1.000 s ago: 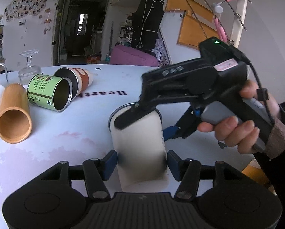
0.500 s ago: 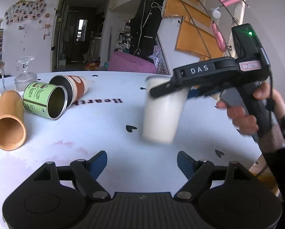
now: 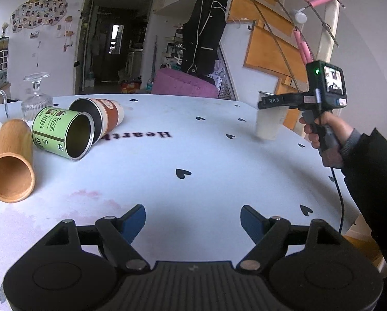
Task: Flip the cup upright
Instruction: 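Lower the upright cup onto the table and open the right gripper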
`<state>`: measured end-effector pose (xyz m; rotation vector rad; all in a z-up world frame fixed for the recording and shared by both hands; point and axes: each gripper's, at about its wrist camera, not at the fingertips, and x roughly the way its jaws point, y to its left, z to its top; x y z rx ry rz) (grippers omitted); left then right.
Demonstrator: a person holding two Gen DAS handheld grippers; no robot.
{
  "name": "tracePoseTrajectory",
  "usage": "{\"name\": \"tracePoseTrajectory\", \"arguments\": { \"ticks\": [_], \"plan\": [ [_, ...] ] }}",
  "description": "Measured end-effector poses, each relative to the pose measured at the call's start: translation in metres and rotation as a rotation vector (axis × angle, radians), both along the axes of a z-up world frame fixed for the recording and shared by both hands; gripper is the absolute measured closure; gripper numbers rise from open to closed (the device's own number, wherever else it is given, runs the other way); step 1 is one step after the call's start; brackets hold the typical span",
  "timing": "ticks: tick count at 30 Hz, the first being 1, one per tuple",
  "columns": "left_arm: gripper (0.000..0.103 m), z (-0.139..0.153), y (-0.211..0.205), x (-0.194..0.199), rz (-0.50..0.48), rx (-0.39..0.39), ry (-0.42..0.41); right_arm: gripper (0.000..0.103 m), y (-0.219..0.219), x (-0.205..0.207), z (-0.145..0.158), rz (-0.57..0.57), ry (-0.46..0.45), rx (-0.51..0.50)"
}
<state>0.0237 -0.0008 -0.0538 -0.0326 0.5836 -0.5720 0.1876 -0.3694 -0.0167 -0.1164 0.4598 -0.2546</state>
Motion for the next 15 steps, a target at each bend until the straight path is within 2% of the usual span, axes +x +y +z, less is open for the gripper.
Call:
{"name": "tracePoseTrajectory", "arguments": {
  "ticks": [3, 8, 15],
  "plan": [
    [0.022, -0.001, -0.002, 0.001, 0.005, 0.003, -0.002, 0.025, -0.018, 0.009, -0.009, -0.066, -0.04, -0.05],
    [0.022, -0.001, -0.003, 0.001, 0.005, 0.002, -0.002, 0.025, -0.043, 0.013, -0.02, -0.116, -0.042, -0.013],
    [0.022, -0.001, -0.007, 0.004, 0.008, -0.002, 0.001, 0.024, -0.04, 0.004, -0.028, -0.118, -0.043, -0.019]
  ]
}}
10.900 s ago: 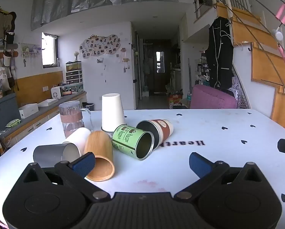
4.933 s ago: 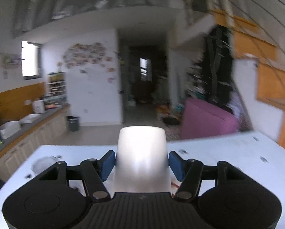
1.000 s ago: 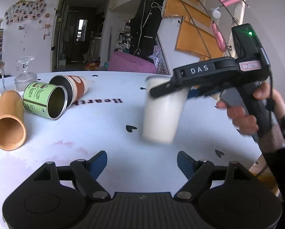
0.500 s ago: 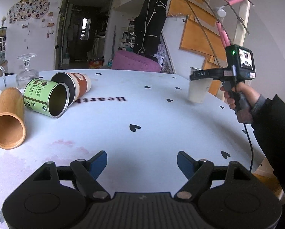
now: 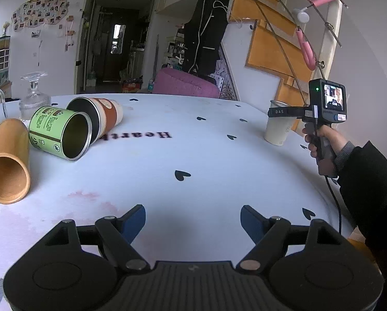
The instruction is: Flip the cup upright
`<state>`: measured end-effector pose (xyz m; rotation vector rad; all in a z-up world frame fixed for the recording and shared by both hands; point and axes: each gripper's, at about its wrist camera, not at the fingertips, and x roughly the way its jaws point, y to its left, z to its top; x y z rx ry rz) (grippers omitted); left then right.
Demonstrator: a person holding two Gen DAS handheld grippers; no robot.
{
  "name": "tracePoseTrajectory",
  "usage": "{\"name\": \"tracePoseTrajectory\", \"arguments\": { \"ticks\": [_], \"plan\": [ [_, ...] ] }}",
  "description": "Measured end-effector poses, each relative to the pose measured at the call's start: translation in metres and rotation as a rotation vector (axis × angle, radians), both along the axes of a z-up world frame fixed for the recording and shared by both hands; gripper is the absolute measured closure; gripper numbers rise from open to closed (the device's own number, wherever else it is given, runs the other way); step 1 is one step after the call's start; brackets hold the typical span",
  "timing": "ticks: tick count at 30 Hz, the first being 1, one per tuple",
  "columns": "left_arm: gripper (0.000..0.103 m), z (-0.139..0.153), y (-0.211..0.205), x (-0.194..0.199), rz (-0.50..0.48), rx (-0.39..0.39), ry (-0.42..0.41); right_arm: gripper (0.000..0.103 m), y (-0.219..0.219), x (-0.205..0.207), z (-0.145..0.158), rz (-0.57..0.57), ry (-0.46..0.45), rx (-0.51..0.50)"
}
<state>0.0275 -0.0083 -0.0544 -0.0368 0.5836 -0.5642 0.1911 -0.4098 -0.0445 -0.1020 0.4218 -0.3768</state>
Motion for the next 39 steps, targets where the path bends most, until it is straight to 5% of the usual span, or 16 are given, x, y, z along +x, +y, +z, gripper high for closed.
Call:
{"name": "tracePoseTrajectory", "arguments": {
  "ticks": [3, 11, 24, 39],
  "plan": [
    [0.016, 0.002, -0.002, 0.004, 0.017, -0.001, -0.01, 0.007, 0.0, -0.003, 0.003, -0.001, 0.02, 0.032],
    [0.015, 0.013, -0.004, 0.014, 0.076, -0.005, -0.067, 0.004, 0.023, -0.065, 0.018, 0.018, -0.059, 0.135],
    [0.0, 0.028, -0.021, 0.011, 0.117, -0.01, -0.168, 0.0, 0.086, -0.199, 0.035, 0.039, -0.219, 0.155],
    [0.0, 0.026, -0.034, 0.0, 0.121, 0.027, -0.189, 0.0, 0.114, -0.244, 0.019, 0.067, -0.164, 0.144]
  ]
}}
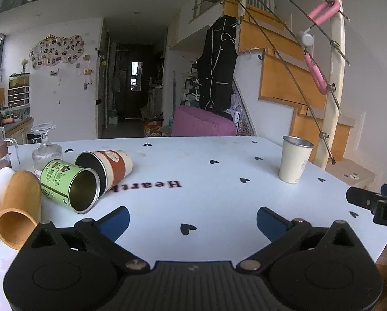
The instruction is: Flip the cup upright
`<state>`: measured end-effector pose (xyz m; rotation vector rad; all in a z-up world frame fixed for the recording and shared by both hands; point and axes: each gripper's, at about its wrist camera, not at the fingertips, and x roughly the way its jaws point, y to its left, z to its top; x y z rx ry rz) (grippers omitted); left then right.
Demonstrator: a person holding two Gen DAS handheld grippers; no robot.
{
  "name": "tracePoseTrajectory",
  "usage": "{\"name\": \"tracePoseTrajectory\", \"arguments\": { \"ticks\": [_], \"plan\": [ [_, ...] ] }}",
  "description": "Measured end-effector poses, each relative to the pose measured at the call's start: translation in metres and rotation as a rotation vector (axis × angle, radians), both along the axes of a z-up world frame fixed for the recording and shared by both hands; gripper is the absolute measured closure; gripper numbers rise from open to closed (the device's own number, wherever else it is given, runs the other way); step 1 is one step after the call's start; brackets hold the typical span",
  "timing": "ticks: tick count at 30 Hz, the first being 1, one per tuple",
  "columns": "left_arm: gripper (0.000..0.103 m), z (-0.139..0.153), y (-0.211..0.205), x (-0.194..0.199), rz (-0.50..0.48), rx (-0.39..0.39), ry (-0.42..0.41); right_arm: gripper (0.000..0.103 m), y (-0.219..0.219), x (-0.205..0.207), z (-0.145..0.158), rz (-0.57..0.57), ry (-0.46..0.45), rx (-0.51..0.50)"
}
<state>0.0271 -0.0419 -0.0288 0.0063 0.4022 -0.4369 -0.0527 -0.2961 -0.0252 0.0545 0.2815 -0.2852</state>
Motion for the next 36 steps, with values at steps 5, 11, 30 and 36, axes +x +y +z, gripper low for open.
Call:
{"name": "tracePoseTrajectory", "arguments": {
  "ticks": [5, 11, 30, 36],
  "plan": [
    [0.0, -0.0003, 0.0001, -0.0018, 0.012, 0.006, 0.001, 0.0, 0.0046, -0.004, -0.0031, -0.006, 0.011, -0.01],
    [0.0, -0.0006, -0.0004, -0.0031, 0.011, 0.012, 0.001, 0.0, 0.0074, -0.0069, -0.0012, 0.002, 0.009, -0.015],
    [0.0, 0.0001, -0.0019, -0.0036, 0.02, 0.021, 0.004, 0.0, 0.0088, -0.0052, -0.0008, -0.001, 0.018, -0.022],
    [0.0, 0.0002, -0.0023, -0.0032, 0.019, 0.019, 0.004, 0.0, 0.0092, -0.0052, -0.001, -0.001, 0.019, -0.022]
  ]
}}
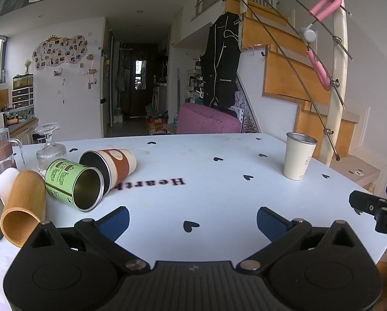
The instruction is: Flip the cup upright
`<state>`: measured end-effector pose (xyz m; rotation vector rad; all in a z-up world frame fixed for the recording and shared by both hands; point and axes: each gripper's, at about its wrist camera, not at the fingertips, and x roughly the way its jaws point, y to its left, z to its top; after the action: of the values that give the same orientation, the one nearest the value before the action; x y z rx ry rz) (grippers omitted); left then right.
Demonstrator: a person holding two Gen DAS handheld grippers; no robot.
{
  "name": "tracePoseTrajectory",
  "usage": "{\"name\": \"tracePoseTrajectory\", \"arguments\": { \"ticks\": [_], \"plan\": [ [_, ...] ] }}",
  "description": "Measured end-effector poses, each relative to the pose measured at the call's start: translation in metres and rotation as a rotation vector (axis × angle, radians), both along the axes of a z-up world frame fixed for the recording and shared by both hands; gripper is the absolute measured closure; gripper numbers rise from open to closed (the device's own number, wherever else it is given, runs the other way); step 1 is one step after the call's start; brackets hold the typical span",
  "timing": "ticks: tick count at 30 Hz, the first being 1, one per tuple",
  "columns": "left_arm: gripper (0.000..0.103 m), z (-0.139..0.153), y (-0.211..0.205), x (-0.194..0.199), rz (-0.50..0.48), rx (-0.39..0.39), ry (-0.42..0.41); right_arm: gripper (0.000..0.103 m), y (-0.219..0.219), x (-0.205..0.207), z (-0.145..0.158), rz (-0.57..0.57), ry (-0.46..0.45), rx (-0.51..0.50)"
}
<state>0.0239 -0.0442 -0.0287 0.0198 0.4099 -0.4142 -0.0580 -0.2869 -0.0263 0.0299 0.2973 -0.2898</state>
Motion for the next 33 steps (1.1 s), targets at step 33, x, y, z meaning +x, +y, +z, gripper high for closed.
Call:
{"name": "tracePoseTrajectory", "arguments": {
  "ticks": [33],
  "plan": [
    [0.0, 0.0012, -0.0017, 0.0007, 0.003, 0.004, 0.002, 0.0, -0.0002, 0.0034, -0.0002, 0.004, 0.006, -0.004]
  ]
}}
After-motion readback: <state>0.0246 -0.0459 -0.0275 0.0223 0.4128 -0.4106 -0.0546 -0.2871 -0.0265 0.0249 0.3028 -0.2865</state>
